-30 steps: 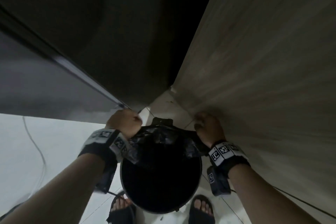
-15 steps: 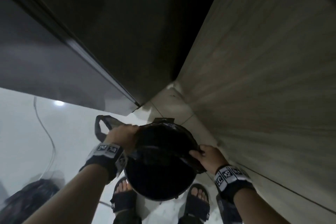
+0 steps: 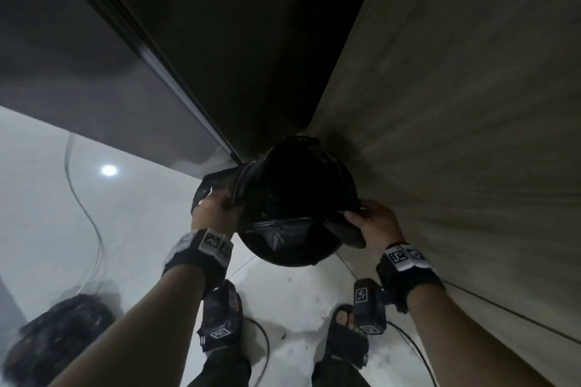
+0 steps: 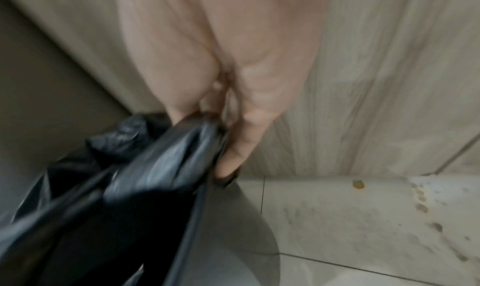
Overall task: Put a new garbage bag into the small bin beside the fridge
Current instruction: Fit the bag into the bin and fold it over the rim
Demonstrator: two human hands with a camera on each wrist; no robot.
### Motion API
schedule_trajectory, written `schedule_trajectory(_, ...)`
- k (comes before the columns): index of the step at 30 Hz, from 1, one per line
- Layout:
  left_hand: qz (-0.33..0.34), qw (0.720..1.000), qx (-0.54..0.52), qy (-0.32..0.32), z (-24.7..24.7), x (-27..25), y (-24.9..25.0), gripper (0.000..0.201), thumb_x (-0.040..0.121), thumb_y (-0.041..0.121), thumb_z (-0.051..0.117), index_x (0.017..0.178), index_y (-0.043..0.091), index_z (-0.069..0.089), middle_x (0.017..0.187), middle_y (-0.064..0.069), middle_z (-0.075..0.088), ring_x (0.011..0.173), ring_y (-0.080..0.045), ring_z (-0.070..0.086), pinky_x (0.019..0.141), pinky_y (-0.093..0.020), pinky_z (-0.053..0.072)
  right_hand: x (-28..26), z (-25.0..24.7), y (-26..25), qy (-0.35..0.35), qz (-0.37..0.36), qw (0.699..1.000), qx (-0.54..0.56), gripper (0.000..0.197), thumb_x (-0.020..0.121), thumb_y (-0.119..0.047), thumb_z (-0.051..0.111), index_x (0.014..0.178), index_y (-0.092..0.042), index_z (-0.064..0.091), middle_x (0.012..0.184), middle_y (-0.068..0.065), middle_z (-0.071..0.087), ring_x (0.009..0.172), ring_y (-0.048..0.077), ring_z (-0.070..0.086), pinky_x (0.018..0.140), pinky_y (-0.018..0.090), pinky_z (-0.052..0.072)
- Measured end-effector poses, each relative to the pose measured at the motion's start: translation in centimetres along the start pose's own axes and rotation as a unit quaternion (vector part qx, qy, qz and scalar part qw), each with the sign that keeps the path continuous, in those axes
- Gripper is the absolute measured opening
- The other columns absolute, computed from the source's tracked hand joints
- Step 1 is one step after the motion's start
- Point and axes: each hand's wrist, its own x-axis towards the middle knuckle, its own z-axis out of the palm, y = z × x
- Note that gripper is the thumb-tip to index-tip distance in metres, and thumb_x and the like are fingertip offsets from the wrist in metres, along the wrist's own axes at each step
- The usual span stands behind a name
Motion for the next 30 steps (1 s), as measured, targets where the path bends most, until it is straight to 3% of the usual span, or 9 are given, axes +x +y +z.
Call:
schedule_trajectory(4, 0.059, 0.994, -0.084, -0.034, 1.1, -3.3, -0.7, 0.071, 0.077, 0.006, 0.070, 0.139, 0.015, 0.039, 0.121, -0.018, 0.063, 0.111, -0.038, 0.060, 0.094, -0.043, 0.050, -1.0, -0.8, 1.5, -0.064, 0.040, 0.982, 0.172, 0.048, 0.077, 0.015, 0.065, 0.118, -0.008, 0.062, 0.109, 0.017, 0.067, 0.092, 0.027, 0.066, 0.072, 0.029, 0.053)
schedule_trajectory(7, 0.069, 0.989, -0.108, -0.073, 2.6, -5.3, -2.1, 0.104, 0.070, 0.013, 0.081, 0.150, 0.020, 0.015, 0.140, -0.012, 0.051, 0.125, -0.036, 0.052, 0.095, -0.037, 0.045, -2.0, -0.4, 3.9, -0.096, 0.044, 0.981, 0.165, 0.066, 0.070, 0.027, 0.055, 0.121, -0.015, 0.060, 0.111, 0.011, 0.067, 0.100, 0.027, 0.065, 0.079, 0.037, 0.054)
schedule_trajectory(10, 0.018, 0.984, -0.136, -0.118, 3.8, -5.8, -4.0, 0.123, 0.060, 0.020, 0.088, 0.147, 0.036, 0.003, 0.139, -0.008, 0.051, 0.125, -0.035, 0.051, 0.101, -0.045, 0.047, -2.4, 1.2, 6.3, -0.072, 0.029, 0.994, 0.079, 0.071, 0.074, 0.019, 0.052, 0.132, -0.022, 0.053, 0.119, 0.008, 0.064, 0.108, 0.027, 0.063, 0.079, 0.038, 0.058)
schedule_trajectory(13, 0.053, 0.974, -0.150, -0.162, 3.9, -5.3, -5.2, 0.135, 0.052, 0.020, 0.091, 0.140, 0.054, -0.006, 0.140, 0.004, 0.046, 0.131, -0.027, 0.045, 0.107, -0.047, 0.042, -2.7, 2.2, 7.6, -0.032, 0.019, 0.999, 0.020, 0.060, 0.085, -0.002, 0.053, 0.137, -0.031, 0.045, 0.130, 0.002, 0.057, 0.118, 0.022, 0.057, 0.097, 0.039, 0.051)
schedule_trajectory(15, 0.134, 0.972, -0.129, -0.144, 3.4, -5.3, -5.6, 0.125, 0.052, 0.032, 0.089, 0.137, 0.058, 0.001, 0.148, 0.004, 0.039, 0.138, -0.024, 0.038, 0.110, -0.049, 0.040, -3.6, 2.5, 7.7, 0.035, -0.009, 0.999, 0.017, 0.060, 0.083, -0.007, 0.053, 0.137, -0.030, 0.042, 0.135, 0.003, 0.049, 0.123, 0.024, 0.051, 0.104, 0.045, 0.045)
schedule_trajectory(18, 0.213, 0.977, -0.010, -0.020, 2.8, -6.9, -5.6, 0.104, 0.065, 0.037, 0.083, 0.146, 0.029, 0.017, 0.152, -0.011, 0.030, 0.140, -0.033, 0.032, 0.110, -0.049, 0.038, -6.6, 2.4, 6.9, 0.187, -0.134, 0.972, -0.042, 0.064, 0.074, -0.006, 0.057, 0.135, -0.017, 0.044, 0.138, 0.010, 0.039, 0.127, 0.029, 0.037, 0.110, 0.049, 0.033)
schedule_trajectory(22, 0.390, 0.901, 0.192, -0.017, 3.2, -8.2, -6.6, 0.065, 0.064, 0.042, 0.076, 0.122, 0.021, 0.055, 0.119, -0.009, 0.058, 0.103, -0.031, 0.059, 0.086, -0.044, 0.054, -9.0, 2.3, 6.6, 0.115, -0.286, 0.893, -0.328, 0.061, 0.068, -0.043, 0.073, 0.125, -0.027, 0.057, 0.129, 0.003, 0.045, 0.118, 0.024, 0.037, 0.101, 0.043, 0.027)
schedule_trajectory(26, 0.449, 0.853, 0.258, -0.064, 3.7, -8.3, -7.9, 0.028, 0.055, 0.011, 0.083, 0.079, 0.021, 0.071, 0.073, 0.002, 0.063, 0.064, -0.023, 0.062, 0.053, -0.029, 0.054, -8.5, 1.8, 8.0, 0.101, -0.422, 0.798, -0.418, 0.015, 0.066, -0.013, 0.077, 0.077, -0.021, 0.070, 0.078, -0.002, 0.065, 0.077, 0.022, 0.059, 0.078, 0.034, 0.035)
schedule_trajectory(30, 0.467, 0.840, 0.273, -0.039, 3.4, -8.8, -8.6, 0.021, 0.057, 0.010, 0.078, 0.074, 0.020, 0.070, 0.071, 0.002, 0.062, 0.064, -0.023, 0.060, 0.058, -0.029, 0.050, -9.2, 1.1, 9.3, 0.066, -0.478, 0.770, -0.417, 0.003, 0.076, -0.015, 0.067, 0.076, -0.017, 0.069, 0.070, -0.002, 0.067, 0.067, 0.022, 0.061, 0.073, 0.031, 0.040)
